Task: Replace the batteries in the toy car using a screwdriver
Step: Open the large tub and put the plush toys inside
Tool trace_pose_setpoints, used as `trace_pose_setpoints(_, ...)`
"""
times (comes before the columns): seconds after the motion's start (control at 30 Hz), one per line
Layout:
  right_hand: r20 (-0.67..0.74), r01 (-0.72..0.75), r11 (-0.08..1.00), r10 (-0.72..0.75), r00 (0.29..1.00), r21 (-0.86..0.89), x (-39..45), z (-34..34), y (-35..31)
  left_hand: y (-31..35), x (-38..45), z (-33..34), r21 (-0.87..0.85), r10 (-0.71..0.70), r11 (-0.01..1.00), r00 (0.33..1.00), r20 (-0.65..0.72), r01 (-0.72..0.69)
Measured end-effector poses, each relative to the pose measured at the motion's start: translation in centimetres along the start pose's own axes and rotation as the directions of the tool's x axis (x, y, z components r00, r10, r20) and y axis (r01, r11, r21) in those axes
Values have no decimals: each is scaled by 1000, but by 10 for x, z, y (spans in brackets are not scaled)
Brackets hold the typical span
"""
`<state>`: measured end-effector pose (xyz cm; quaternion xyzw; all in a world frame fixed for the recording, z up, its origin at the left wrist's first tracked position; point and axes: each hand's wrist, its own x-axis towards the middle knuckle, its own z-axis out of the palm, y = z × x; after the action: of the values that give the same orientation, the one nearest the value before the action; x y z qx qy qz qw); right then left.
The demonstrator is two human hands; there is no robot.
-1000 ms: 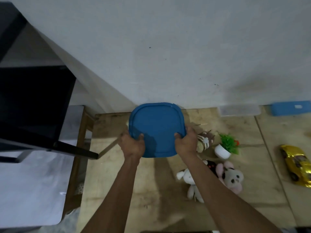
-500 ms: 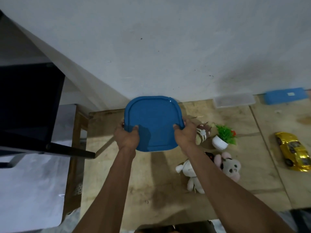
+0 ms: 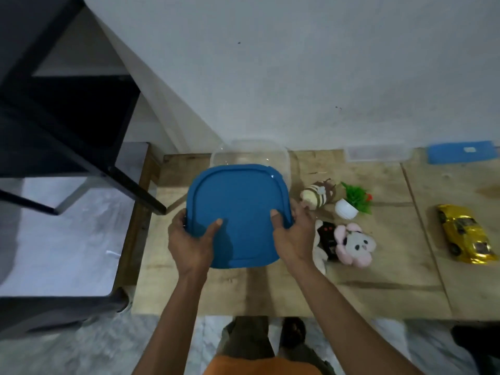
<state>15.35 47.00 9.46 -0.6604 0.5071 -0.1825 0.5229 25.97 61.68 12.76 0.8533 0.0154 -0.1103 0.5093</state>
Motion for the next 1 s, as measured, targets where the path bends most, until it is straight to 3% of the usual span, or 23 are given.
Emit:
trace_pose_setpoints(0.2,114,-86,986,103,988,-143,-58,-2,61,-67,-59,-16,130,-58,990,998,-25,61)
trace_pose_setpoints(0.5,160,-44,959,92,983,-279,-80,8,90,-114,-50,-11,427,-104,904,980,171,22)
trace_pose_setpoints(0.87,141,-40,892,115,983,-449,-63,45,105,-142,-10,-6,735,-139,657,931,336,-167)
trace_pose_setpoints(1.0,148,23,790,85,985,-613,-61,48,110,-142,-9,-8,779,-170,603,927,335,-171)
